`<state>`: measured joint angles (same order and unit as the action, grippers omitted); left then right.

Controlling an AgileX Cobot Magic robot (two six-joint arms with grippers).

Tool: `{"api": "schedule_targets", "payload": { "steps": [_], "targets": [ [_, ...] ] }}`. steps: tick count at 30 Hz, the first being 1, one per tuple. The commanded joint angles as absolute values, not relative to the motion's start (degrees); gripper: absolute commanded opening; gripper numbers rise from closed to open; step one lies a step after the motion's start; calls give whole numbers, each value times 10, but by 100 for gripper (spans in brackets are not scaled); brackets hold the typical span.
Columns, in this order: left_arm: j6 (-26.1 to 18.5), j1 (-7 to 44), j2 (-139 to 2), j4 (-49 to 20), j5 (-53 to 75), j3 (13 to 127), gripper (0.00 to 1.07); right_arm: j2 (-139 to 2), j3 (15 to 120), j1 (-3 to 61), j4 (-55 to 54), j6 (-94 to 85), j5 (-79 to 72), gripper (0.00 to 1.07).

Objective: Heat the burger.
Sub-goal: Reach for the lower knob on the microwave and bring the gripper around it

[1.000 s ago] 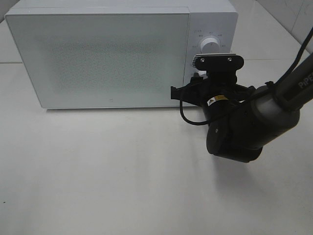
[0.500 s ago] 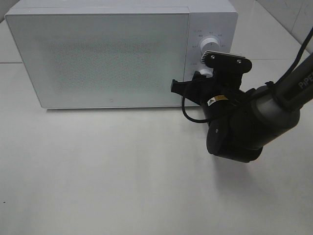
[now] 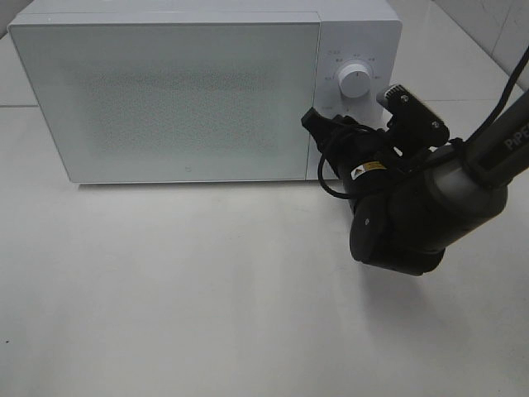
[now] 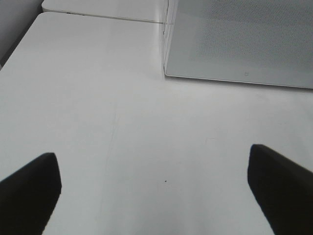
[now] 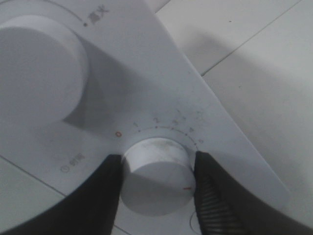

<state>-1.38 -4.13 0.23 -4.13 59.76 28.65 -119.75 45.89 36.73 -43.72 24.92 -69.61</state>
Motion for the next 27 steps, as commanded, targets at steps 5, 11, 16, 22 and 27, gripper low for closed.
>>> {"api": "schedule_targets", "payload": {
  "steps": [5,11,16,22,27],
  "targets": [
    [-10,-41,17,-45,594,285,95,-1196,462,367,-391,405,-711,3],
    [-10,-41,17,-45,594,285,95,-1196,461,367,-391,524,-711,3],
    [-10,-41,17,-45,594,285,95,-1196,461,367,-392,637,-716,3],
    [-10,-41,17,-45,594,285,95,-1196,461,367,-395,728,-716,3],
    [-10,-41,17,-45,594,285,95,-1196,461,367,-407,819,-716,4]
  ]
}}
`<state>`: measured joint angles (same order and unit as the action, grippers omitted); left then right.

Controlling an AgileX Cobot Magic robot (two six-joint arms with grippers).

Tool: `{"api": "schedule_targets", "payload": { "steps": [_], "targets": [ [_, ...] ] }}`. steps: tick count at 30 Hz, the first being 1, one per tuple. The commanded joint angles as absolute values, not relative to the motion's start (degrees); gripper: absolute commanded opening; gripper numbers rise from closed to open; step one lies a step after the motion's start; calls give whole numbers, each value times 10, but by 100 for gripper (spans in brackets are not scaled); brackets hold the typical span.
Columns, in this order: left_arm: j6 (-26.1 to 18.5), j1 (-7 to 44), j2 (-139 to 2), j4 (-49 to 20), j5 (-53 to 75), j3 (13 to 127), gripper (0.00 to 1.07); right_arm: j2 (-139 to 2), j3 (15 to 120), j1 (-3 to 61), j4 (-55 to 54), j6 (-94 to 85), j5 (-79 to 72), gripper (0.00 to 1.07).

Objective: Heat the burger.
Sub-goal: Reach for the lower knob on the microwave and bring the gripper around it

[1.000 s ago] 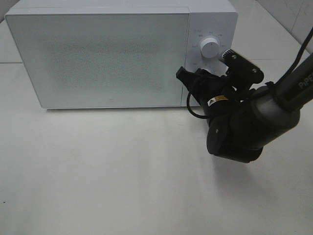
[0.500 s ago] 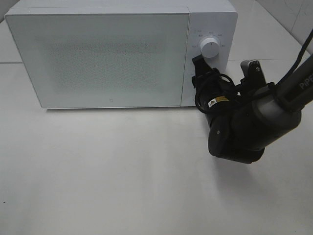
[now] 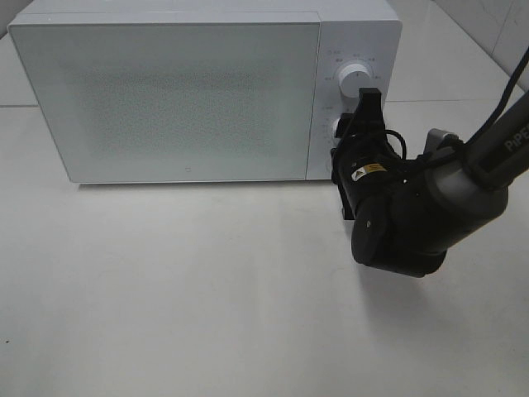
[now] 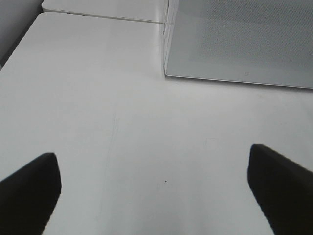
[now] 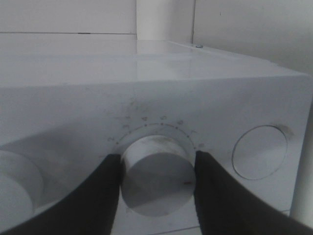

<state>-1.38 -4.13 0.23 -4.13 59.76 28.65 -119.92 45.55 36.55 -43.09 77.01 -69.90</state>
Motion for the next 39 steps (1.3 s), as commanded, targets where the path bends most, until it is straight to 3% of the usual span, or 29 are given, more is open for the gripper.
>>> {"api": "schedule_targets", "payload": {
  "steps": [1,21,26,29,31,39],
  "targets": [
    [-10,-41,17,-45,594,285,95,-1196,461,367,-407,819,-716,4],
    [-10,-41,17,-45,594,285,95,-1196,461,367,-412,791,-718,8],
    [-10,-41,17,-45,594,285,95,-1196,461,367,-415,767,-747,21],
    [-10,-41,17,-45,594,285,95,-1196,461,367,-415,766,-748,23],
    [-10,-41,17,-45,594,285,95,-1194,461,367,-423,766,-747,35],
    [-10,-41,17,-45,594,285,95,-1176,446,367,-429,754,-733,54]
  ]
}}
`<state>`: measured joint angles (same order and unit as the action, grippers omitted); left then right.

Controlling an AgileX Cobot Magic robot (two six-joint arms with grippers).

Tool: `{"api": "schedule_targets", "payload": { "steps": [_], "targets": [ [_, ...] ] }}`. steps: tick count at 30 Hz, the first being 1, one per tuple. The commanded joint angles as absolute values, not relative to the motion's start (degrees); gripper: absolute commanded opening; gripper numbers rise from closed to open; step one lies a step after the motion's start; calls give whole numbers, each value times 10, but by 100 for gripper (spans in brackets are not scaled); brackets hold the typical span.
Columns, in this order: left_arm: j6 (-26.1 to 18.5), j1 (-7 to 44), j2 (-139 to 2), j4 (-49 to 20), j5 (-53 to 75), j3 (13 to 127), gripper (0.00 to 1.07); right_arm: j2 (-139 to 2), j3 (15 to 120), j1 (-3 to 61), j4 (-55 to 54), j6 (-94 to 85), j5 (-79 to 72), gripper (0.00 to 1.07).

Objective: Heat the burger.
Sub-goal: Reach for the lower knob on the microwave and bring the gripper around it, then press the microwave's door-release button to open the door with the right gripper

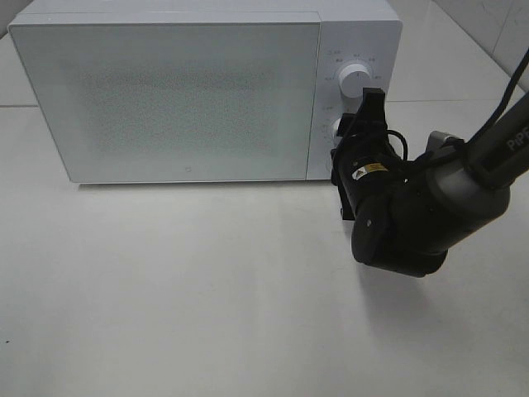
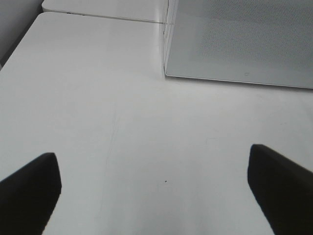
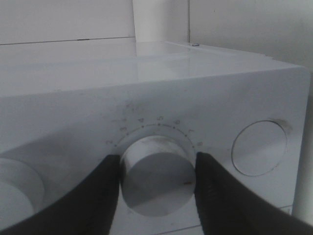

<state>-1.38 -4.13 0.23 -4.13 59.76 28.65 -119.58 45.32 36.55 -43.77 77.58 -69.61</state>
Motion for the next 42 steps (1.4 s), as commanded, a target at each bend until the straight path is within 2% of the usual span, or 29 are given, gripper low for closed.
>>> {"api": "schedule_targets", "payload": {
  "steps": [1,7,17,23,25,32,33,38,39,42],
  "targets": [
    [-10,-41,17,-45,594,285,95,-1166,435,367,-427,745,-727,61],
    [-10,-41,17,-45,594,285,95,-1134,394,367,-392,721,-699,74],
    [-10,-41,17,-45,594,285,95,-1054,331,367,-349,605,-606,75],
    [-10,-41,17,-45,594,285,95,-981,322,351,-308,434,-446,75],
    [-10,-41,17,-45,594,285,95,-951,322,328,-274,347,-364,75],
    [-10,-41,17,-45,594,285,95,-902,325,280,-228,206,-194,75],
    [-10,-41,17,-45,594,285,95,-891,333,265,-221,152,-131,75],
    [-10,-41,17,-45,594,285,95,-875,359,240,-195,72,-12,75],
    [-10,-41,17,-45,594,285,95,-871,379,231,-176,38,58,75],
    [-10,-41,17,-45,594,285,95,-863,407,226,-127,0,144,75]
  ]
}}
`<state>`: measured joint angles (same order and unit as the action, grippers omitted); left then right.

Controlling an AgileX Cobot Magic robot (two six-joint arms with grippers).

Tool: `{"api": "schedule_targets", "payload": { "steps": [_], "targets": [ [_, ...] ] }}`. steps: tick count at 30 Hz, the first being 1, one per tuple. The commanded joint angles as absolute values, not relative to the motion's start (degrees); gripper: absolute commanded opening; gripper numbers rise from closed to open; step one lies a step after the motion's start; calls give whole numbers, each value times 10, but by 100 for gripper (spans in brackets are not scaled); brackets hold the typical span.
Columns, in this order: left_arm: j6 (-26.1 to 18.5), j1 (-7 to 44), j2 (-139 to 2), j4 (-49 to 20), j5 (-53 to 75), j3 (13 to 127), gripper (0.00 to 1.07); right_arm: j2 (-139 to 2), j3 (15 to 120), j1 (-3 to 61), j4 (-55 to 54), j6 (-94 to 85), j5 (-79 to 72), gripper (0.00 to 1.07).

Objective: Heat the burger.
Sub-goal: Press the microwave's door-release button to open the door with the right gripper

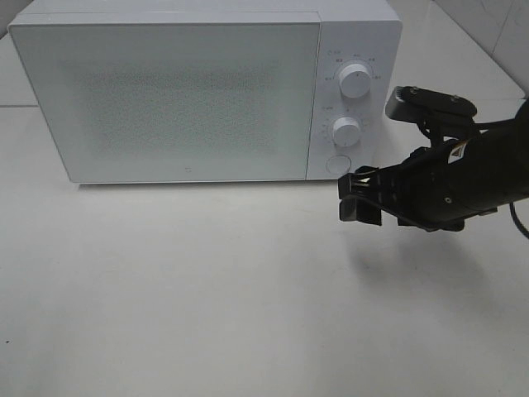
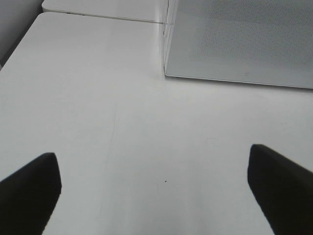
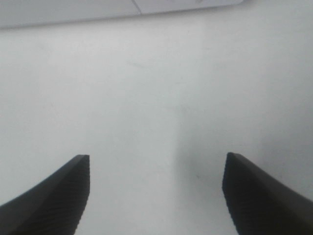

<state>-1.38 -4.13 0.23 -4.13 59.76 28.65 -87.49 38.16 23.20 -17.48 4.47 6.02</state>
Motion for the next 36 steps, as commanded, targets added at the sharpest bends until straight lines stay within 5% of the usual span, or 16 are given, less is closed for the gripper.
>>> {"api": "schedule_targets", "payload": {
  "steps": [1,18,36],
  "targets": [
    [-10,-41,17,-45,594,285,95,-861,417,226,-108,-4,172,75],
    [-10,-41,17,-45,594,285,95,-653,482,226,-20,0,477,75],
    [-10,-41,17,-45,594,285,95,-336,450,227,-5,5,595,75]
  ]
}}
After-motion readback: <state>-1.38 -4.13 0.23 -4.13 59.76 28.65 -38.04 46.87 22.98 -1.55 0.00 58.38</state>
